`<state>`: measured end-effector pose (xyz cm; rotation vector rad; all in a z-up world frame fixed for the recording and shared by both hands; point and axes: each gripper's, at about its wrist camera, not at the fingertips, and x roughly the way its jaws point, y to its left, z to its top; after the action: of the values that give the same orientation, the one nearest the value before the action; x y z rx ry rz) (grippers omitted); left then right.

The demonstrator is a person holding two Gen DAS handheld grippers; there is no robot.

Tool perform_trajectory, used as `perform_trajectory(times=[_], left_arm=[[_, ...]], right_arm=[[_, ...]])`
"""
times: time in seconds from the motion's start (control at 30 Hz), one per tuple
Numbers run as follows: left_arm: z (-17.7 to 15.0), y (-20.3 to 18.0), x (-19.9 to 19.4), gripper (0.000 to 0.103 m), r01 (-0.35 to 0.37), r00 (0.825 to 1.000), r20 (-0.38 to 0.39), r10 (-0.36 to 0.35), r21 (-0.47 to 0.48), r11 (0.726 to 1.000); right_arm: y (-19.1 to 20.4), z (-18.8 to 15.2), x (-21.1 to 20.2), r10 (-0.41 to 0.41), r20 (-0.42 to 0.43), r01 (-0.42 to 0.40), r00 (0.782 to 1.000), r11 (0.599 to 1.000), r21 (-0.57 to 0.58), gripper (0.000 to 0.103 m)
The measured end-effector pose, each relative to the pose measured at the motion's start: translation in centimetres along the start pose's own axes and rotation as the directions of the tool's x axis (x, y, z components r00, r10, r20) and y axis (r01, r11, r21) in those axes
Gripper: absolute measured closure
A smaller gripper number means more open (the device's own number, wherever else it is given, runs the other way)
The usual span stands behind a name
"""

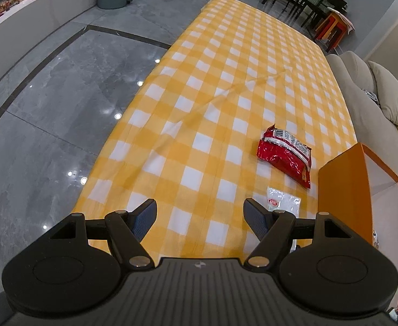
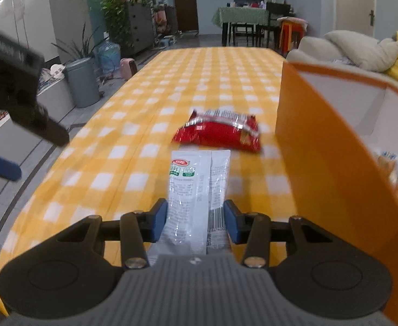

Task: Organize snacks
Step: 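Grasp the red chip bag with the left tool while the right tool holds the white packet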

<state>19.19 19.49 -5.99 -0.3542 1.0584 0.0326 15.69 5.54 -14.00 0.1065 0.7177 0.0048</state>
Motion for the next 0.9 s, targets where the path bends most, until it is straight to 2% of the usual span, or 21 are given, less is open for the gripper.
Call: perform_trajectory(times=[0.1, 0.23, 0.33, 0.4, 0.47, 0.53, 0.6, 0.63, 0.7, 0.77, 0.8, 0.83, 0.9], left_arm=[[-0.1, -0.2, -0.2, 0.018, 0.002, 1.0, 0.004, -0.002, 0.005, 1.0], [0.2, -0.5, -0.6, 0.018, -0.007, 1.0, 0.024, 0.007, 0.012, 1.0], [0.5, -0.9, -0.7, 0.018, 0.017, 0.999, 0.044, -0.018, 0.033, 0.999], [1.0, -1.4, -0.4, 0.018, 0.034, 0.999, 0.031, -0.036, 0.059, 0.998], [1.8, -2.1, 0.0, 0.018, 0.04, 0.999, 0.028, -0.043, 0.093, 0.995], [2.4, -3.1, 0.2, 0.018, 0.057, 0.996, 0.059, -0.066, 0.144, 0.988], [3.1, -4.7, 0.7, 0.017, 0.085, 0.992, 0.066, -0.105, 0.255, 0.963], [3.2, -5.8, 1.1, 0.014, 0.096, 0.99, 0.069, -0.126, 0.335, 0.937], [3.3, -8.0, 2.1, 0.013, 0.101, 0.985, 0.069, -0.158, 0.505, 0.857], [3.2, -10.1, 3.5, 0.013, 0.078, 0.987, 0.056, -0.152, 0.656, 0.75], [3.0, -10.8, 4.0, 0.013, 0.07, 0.987, 0.052, -0.15, 0.706, 0.704], [2.9, -11.6, 4.7, 0.013, 0.067, 0.987, 0.044, -0.156, 0.765, 0.641], [2.5, -13.0, 5.5, 0.013, 0.077, 0.984, 0.021, -0.176, 0.843, 0.532]], right_arm=[[-0.5, -0.2, -0.4, 0.004, -0.003, -0.004, 1.0, 1.0, 0.024, 0.059], [-1.5, 2.0, -2.0, 0.038, 0.023, -0.041, 0.999, 0.993, 0.111, 0.059], [-2.1, 3.6, -4.1, 0.074, 0.064, -0.081, 0.995, 0.988, 0.133, 0.059], [-2.7, 4.3, -5.5, 0.099, 0.077, -0.109, 0.992, 0.985, 0.133, 0.059], [-3.7, 5.1, -7.0, 0.121, 0.084, -0.132, 0.989, 0.981, 0.14, 0.059], [-4.8, 5.9, -8.5, 0.136, 0.103, -0.149, 0.985, 0.981, 0.127, 0.059], [-6.2, 6.6, -9.9, 0.144, 0.122, -0.157, 0.982, 0.982, 0.105, 0.059], [-7.0, 7.1, -10.5, 0.144, 0.131, -0.158, 0.981, 0.983, 0.097, 0.059], [-8.3, 7.8, -11.7, 0.132, 0.134, -0.146, 0.982, 0.985, 0.096, 0.059], [-9.8, 8.3, -12.8, 0.127, 0.148, -0.143, 0.981, 0.984, 0.104, 0.059], [-10.3, 8.5, -13.2, 0.124, 0.149, -0.14, 0.981, 0.985, 0.104, 0.059], [-10.8, 8.6, -13.6, 0.116, 0.153, -0.132, 0.981, 0.986, 0.101, 0.059], [-11.3, 8.5, -13.8, 0.105, 0.157, -0.12, 0.982, 0.989, 0.087, 0.059]])
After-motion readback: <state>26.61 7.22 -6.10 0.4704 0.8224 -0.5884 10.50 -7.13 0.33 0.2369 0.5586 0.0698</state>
